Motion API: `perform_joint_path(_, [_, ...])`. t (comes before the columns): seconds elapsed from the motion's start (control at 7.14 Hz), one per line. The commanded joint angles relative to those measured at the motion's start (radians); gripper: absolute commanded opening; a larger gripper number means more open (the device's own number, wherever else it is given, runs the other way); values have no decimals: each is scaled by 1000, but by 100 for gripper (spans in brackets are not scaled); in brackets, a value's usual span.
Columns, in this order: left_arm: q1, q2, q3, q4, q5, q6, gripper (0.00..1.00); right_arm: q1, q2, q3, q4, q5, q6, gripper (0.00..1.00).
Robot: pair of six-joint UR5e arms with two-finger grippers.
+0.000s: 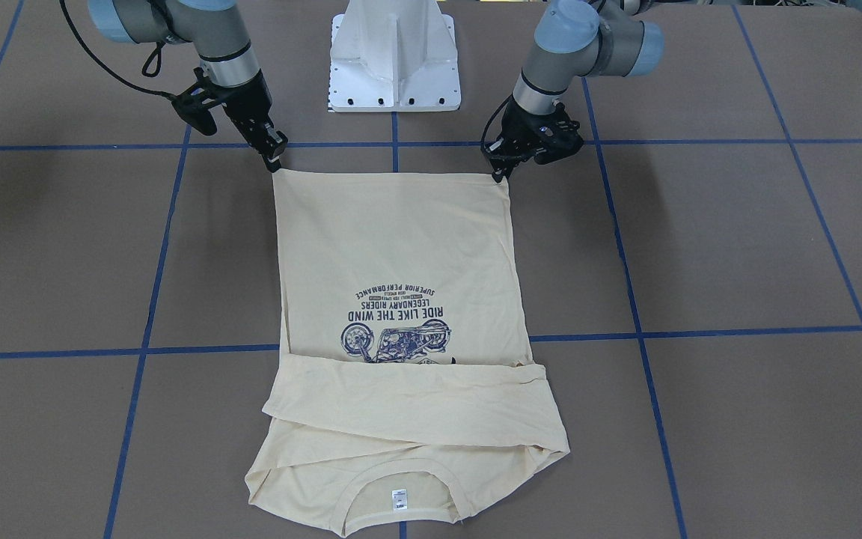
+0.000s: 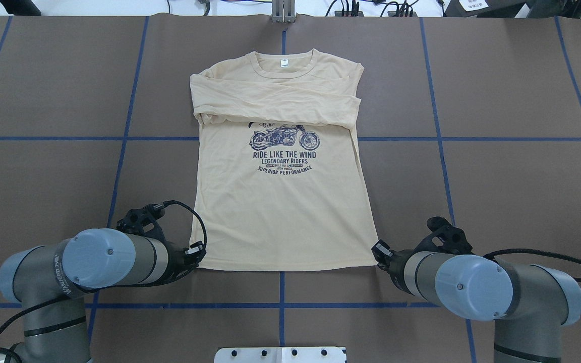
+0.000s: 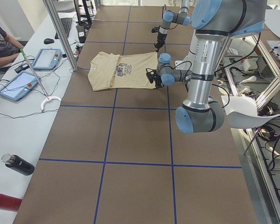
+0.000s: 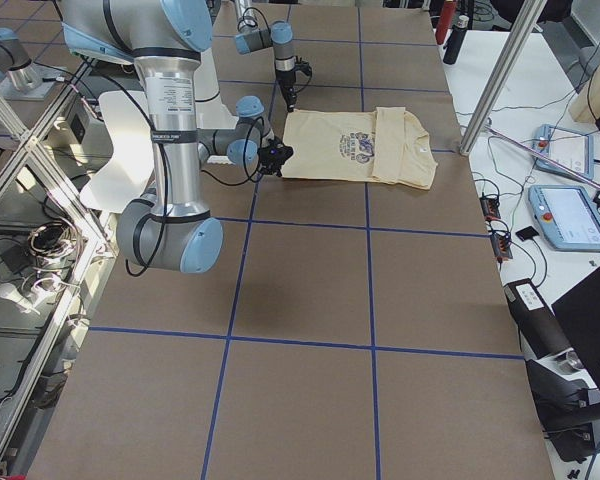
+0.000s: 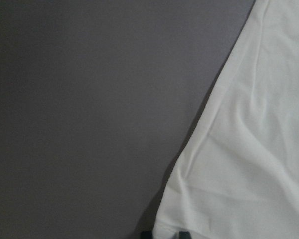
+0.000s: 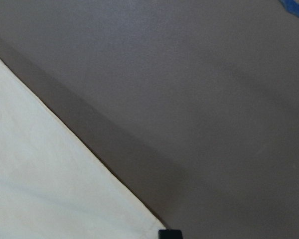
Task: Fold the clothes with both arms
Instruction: 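Lower the left gripper to the other hem corner and grasp both hem corners, then lift both hem corners and fold them toward the collar with both grippers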
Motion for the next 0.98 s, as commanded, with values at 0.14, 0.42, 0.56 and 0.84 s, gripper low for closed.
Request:
perform_joint_path(0.14, [-1,68,-85,14,0,1,0,-1,7,6,0,-2,2,0])
perform_joint_path(0.42, [31,91,-150,58,-3,-16,0,-63,-9,82,-56,0,29,0])
perform_joint_path(0.56, [57,89,-171,63,-3,-89,0,-150,-9,159,-195,-8,51,0])
perform_joint_path(0.84, [114,91,-248,68,-8,-129,0,-208,-27,209,-224,-9,141,0])
